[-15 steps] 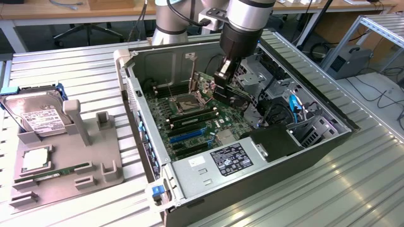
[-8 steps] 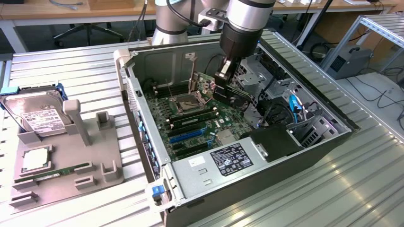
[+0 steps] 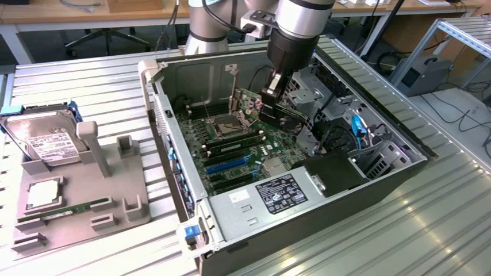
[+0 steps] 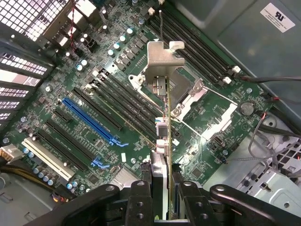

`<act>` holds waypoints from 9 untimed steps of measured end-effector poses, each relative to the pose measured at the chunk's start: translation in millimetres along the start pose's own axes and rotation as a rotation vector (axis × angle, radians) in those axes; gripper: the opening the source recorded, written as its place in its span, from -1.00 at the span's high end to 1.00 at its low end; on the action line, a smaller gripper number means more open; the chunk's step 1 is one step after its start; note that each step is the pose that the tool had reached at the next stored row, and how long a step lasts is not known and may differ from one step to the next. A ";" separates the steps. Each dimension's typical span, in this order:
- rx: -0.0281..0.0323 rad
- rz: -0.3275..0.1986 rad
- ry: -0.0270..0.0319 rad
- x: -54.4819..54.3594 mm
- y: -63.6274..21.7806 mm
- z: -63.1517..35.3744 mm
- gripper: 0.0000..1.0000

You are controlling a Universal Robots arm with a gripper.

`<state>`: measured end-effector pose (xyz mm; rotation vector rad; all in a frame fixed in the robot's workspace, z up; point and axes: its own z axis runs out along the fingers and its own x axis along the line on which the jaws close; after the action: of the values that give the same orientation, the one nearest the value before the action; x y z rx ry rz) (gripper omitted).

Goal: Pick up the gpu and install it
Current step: 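Insert the gpu into the slot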

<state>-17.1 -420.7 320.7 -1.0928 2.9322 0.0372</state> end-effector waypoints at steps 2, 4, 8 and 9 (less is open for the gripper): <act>0.0000 -0.005 0.0002 0.0 0.0 0.1 0.47; 0.0000 -0.009 0.0003 0.0 0.0 0.1 0.47; 0.0002 -0.022 0.0009 0.0 0.0 0.3 0.47; 0.0001 -0.024 0.0010 0.0 0.0 0.3 0.47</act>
<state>-17.1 -420.7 320.4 -1.1281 2.9194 0.0363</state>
